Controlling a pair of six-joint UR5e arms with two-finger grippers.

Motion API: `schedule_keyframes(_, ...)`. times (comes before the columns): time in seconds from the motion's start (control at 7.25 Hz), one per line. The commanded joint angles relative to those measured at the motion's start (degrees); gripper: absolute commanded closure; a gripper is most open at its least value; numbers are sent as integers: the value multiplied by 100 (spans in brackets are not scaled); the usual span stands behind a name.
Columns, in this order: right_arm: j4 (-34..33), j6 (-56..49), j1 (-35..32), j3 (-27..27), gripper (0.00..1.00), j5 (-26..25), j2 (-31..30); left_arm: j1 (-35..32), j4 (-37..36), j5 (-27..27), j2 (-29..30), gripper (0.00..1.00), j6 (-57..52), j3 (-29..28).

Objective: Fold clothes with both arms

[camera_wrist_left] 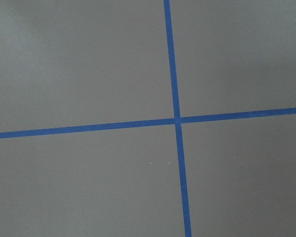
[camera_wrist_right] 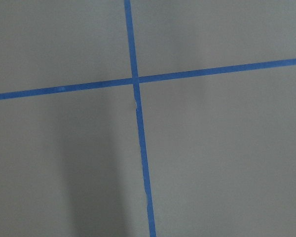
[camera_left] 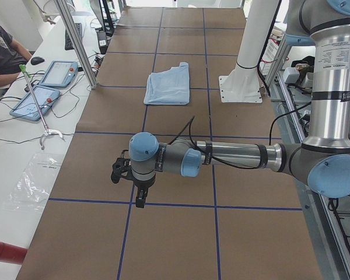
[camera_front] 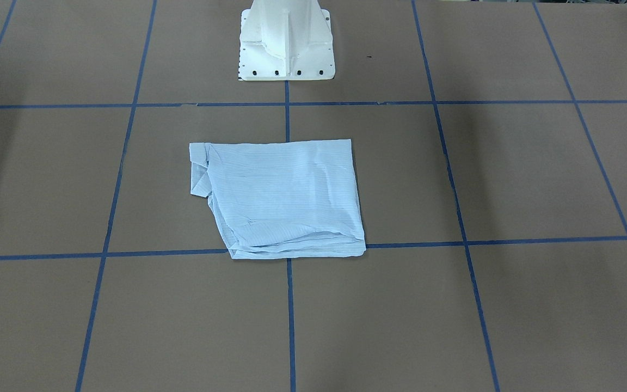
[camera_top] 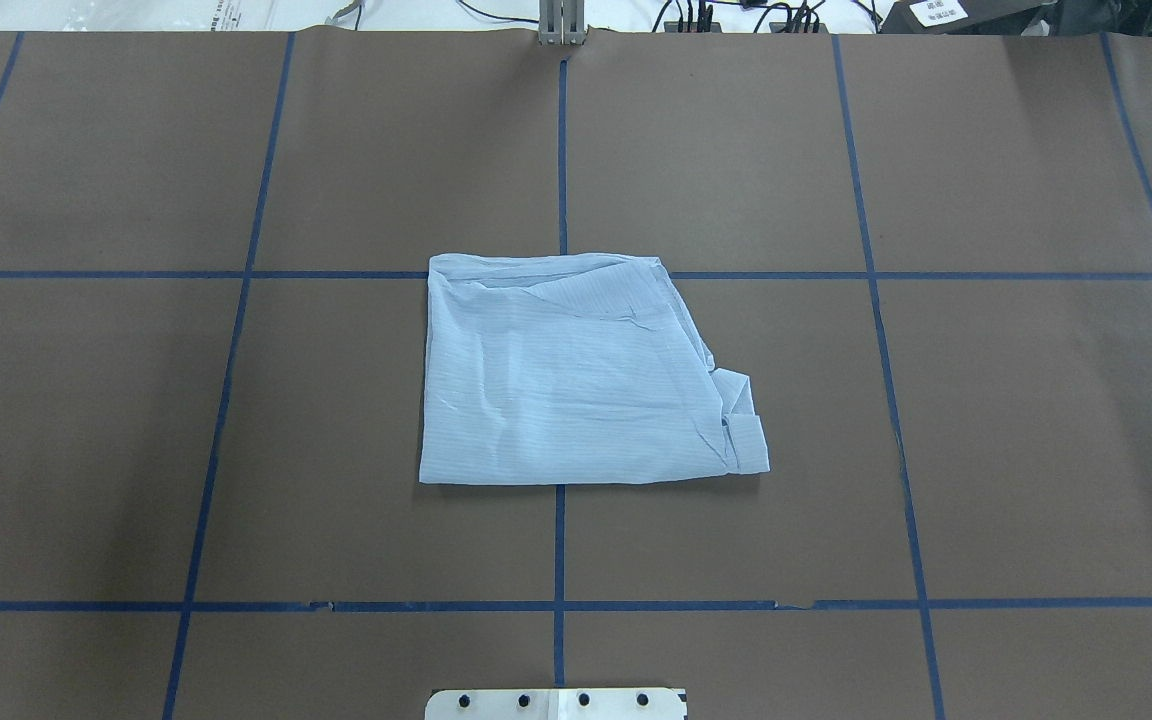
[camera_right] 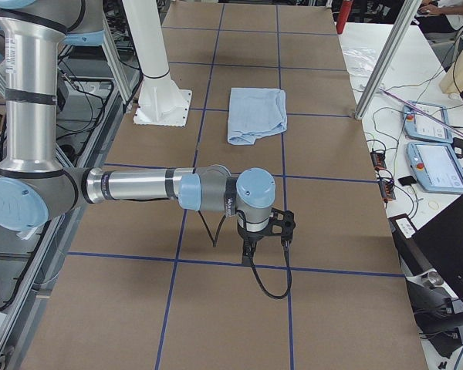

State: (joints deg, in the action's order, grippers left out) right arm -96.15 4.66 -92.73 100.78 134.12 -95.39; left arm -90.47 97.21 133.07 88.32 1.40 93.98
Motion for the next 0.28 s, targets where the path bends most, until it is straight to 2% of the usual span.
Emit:
schedule_keyframes(0.0, 0, 0, 0, 3, 0, 0, 3, 3, -9, 0, 1, 0, 0, -3)
schedule_keyframes(0.14, 0, 0, 0, 3, 0, 0, 3, 3, 0, 0, 1, 0, 0, -3)
